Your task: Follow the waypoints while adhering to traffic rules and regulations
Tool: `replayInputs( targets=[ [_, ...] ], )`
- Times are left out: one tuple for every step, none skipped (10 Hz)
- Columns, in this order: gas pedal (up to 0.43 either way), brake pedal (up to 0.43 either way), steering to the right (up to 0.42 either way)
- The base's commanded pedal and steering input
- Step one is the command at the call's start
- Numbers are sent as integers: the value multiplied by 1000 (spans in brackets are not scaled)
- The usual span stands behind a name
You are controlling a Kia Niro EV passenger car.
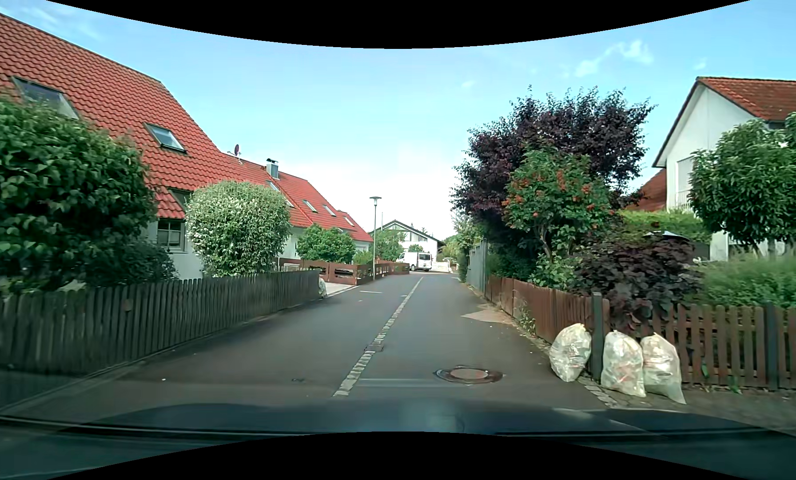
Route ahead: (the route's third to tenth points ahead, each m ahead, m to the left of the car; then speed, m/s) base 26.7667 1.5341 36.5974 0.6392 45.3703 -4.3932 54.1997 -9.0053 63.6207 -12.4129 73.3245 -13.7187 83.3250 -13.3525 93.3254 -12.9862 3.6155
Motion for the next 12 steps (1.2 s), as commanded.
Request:
replayInputs(
  targets=[
    [47,0,19],
    [47,0,21],
    [47,0,24],
    [47,0,27],
    [59,0,27],
    [59,0,26],
    [59,0,27],
    [59,0,27],
    [67,0,28],
    [79,0,26],
    [87,0,26],
    [87,0,26]
  ],
)
